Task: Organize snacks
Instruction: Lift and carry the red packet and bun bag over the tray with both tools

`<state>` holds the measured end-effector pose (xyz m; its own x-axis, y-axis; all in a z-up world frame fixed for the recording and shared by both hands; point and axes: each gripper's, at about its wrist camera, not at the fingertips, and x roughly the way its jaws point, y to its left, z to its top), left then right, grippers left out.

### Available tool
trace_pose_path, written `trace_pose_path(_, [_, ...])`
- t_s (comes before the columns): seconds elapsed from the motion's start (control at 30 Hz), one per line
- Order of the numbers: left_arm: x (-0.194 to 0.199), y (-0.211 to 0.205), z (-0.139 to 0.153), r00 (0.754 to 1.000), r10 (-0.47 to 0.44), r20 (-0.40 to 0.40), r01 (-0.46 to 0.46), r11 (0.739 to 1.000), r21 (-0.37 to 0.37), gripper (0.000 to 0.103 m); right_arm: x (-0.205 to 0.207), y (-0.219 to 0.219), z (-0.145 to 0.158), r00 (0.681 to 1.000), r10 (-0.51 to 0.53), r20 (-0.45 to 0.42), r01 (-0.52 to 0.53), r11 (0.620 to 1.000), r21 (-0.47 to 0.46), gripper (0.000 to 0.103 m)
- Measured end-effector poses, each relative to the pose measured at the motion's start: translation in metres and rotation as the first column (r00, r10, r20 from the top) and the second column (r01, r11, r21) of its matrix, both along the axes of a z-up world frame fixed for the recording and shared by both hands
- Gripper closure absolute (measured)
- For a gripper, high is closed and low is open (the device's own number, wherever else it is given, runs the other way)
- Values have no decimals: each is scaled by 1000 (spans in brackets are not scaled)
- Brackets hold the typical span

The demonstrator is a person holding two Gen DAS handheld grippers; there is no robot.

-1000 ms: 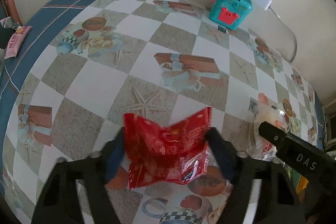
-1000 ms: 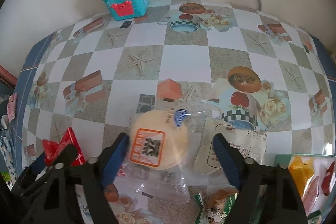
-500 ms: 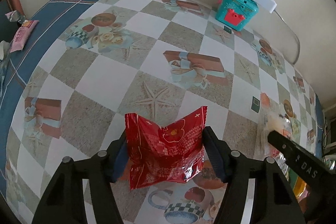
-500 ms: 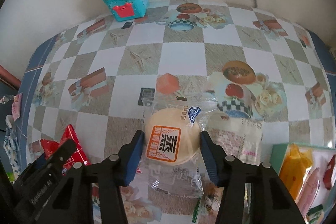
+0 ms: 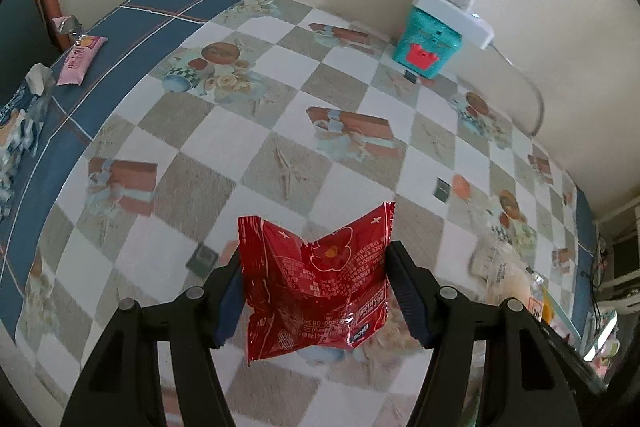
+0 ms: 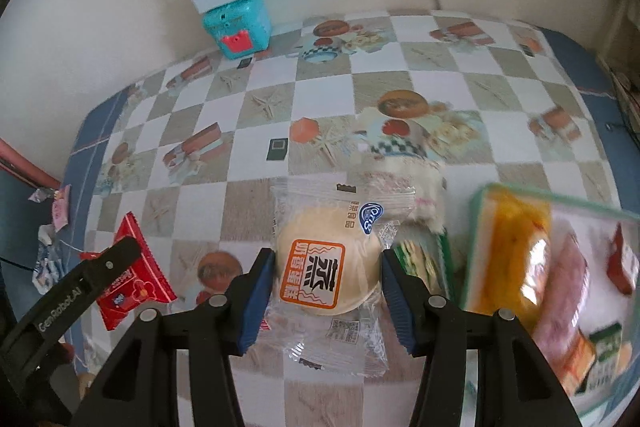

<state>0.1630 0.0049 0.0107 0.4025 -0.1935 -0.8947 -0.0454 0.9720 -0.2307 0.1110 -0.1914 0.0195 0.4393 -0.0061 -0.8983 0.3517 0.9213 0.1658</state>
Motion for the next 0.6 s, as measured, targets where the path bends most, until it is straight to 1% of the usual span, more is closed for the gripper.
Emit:
trace_pose_path(0.13, [-15,1,14,1000,13,15,-13,1000,-12,35,-32,-2,9,998,-55,33,56,998,-9,47])
trace_pose_path(0.33, [-36,0,34,998,18,53,-17,1000,-22,35,-79,-13,14,982,-165,90,169,985,-33,47])
trace_pose_path(0.43, [-46,-4,40,998,14,64,-13,1000,-19,35,-98,-25,15,969,-219,112,220,976,0,47])
trace_pose_path(0.6, [-58,-18,51,997,-4,81,8,999,-40,35,-126,-53,16,942,-306,134,303,952,44,47])
